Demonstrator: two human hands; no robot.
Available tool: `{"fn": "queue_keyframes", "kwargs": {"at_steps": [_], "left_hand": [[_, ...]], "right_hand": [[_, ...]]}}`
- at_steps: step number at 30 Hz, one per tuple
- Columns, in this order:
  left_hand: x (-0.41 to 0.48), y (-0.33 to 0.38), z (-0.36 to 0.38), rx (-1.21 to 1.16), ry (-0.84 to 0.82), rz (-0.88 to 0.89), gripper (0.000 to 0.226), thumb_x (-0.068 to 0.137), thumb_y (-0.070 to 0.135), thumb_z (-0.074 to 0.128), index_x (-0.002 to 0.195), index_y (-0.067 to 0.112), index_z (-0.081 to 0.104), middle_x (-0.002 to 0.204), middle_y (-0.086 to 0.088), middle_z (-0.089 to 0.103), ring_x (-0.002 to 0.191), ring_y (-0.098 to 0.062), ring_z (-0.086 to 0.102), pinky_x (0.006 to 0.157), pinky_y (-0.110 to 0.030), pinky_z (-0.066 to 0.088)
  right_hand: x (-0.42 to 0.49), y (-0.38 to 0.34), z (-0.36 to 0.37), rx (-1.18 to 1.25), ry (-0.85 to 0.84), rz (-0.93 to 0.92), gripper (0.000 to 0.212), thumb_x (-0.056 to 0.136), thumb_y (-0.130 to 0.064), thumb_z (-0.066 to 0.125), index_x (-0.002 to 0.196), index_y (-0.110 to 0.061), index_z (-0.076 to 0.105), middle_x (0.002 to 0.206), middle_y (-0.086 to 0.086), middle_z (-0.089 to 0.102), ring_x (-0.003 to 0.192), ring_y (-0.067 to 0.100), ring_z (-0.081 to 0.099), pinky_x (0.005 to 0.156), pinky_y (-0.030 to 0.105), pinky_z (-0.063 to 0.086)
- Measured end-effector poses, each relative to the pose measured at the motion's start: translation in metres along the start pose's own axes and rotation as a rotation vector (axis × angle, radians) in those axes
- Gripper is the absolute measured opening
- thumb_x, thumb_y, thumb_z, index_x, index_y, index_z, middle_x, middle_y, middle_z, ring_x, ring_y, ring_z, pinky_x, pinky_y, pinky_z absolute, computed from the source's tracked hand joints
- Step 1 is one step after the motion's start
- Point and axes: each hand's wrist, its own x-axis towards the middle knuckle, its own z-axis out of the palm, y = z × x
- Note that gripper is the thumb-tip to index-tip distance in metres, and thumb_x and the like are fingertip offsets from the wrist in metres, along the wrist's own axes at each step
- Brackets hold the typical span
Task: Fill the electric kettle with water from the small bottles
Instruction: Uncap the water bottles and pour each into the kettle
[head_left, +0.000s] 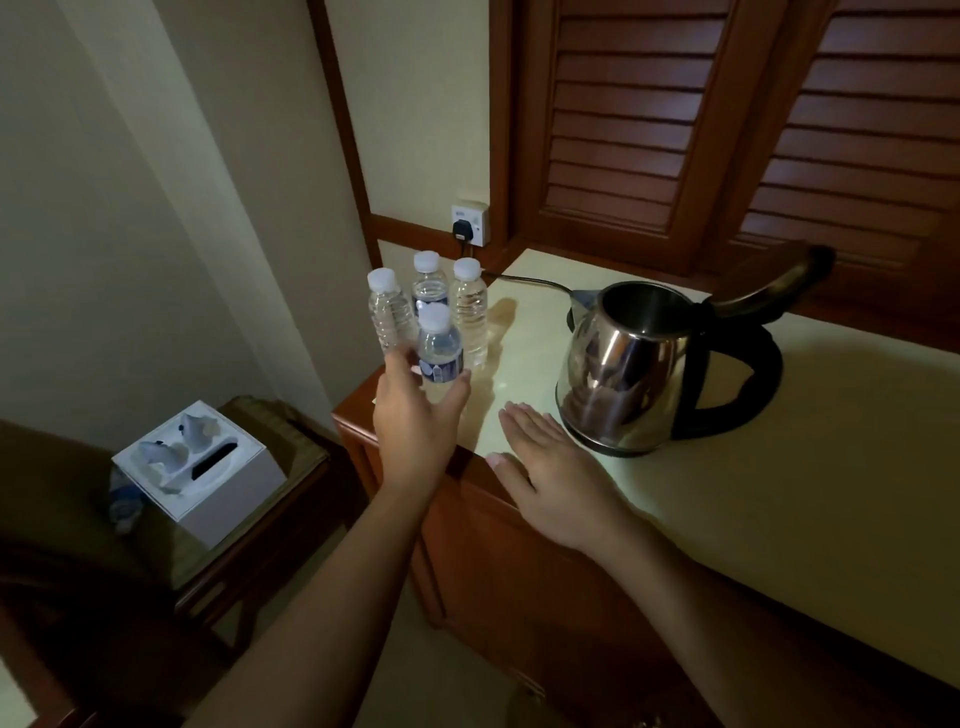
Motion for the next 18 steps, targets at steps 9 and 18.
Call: {"fn": "queue_keyframes", "kwargs": {"at_steps": [9, 18], "left_hand": [[-0.05, 0.024, -0.053, -0.108, -0.276, 0.136, 0.061, 0.08, 0.033, 0.09, 0.13, 0.028, 0.055, 0.12, 0.015, 0.07, 0.105, -0.005, 0.07, 0.082, -0.015, 0.053], [-0.064, 0.051, -0.052, -0.231, -0.441, 0.15, 0.06, 0.081, 0.031, 0.091, 0.132, 0.026, 0.059, 0.116, 0.013, 0.074, 0.1, -0.01, 0.074, 0.078, -0.029, 0.059]], "right_hand": [[-0.013, -0.031, -0.077, 0.232, 0.487, -0.126, 0.049, 0.098, -0.044, 0.058, 0.138, -0.016, 0.059, 0.113, -0.004, 0.067, 0.099, 0.0, 0.059, 0.081, 0.017, 0.052], [-0.013, -0.032, -0.114, 0.145, 0.532, -0.222, 0.046, 0.082, -0.058, 0.074, 0.092, -0.012, 0.075, 0.08, -0.005, 0.059, 0.068, 0.007, 0.05, 0.055, 0.025, 0.045]]}}
